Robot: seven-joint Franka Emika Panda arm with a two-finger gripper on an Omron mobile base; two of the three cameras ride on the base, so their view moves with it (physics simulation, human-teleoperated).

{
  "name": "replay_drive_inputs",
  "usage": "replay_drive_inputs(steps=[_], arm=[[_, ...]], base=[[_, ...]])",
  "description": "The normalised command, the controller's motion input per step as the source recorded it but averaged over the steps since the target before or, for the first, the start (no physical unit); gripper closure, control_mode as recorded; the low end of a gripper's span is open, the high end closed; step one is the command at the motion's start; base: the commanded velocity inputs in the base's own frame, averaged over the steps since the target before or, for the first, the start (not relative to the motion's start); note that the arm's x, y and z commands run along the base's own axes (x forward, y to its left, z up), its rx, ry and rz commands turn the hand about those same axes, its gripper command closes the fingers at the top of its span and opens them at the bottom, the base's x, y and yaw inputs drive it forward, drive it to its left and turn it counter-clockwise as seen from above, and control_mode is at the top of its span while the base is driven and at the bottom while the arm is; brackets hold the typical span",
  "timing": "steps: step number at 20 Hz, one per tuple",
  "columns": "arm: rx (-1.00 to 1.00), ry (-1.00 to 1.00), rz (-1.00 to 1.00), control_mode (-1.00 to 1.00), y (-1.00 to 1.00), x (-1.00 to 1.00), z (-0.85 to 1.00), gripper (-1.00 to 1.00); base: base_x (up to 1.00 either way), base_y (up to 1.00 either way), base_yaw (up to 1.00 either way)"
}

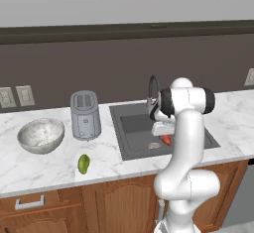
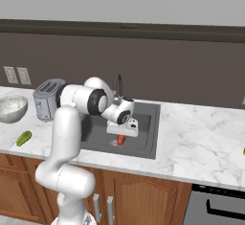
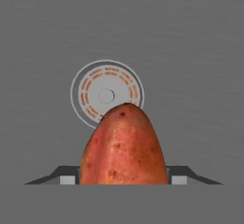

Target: Remove the sweet potato and mango from the sink. Then move the bowl and cup from the counter to the sink for washing.

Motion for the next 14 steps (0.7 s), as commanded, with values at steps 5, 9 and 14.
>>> replay_drive_inputs(steps=[5, 9, 14], arm=[[0.00, -0.12, 0.02, -1.00, 0.04, -0.12, 0.13, 1.00], [0.00, -0.12, 0.02, -1.00, 0.05, -0.13, 0.18, 1.00], [0.00, -0.12, 0.01, -1.00, 0.05, -0.10, 0.21, 1.00]], base=[[0.00, 0.00, 0.00], [0.00, 0.00, 0.00], [0.00, 0.00, 0.00]])
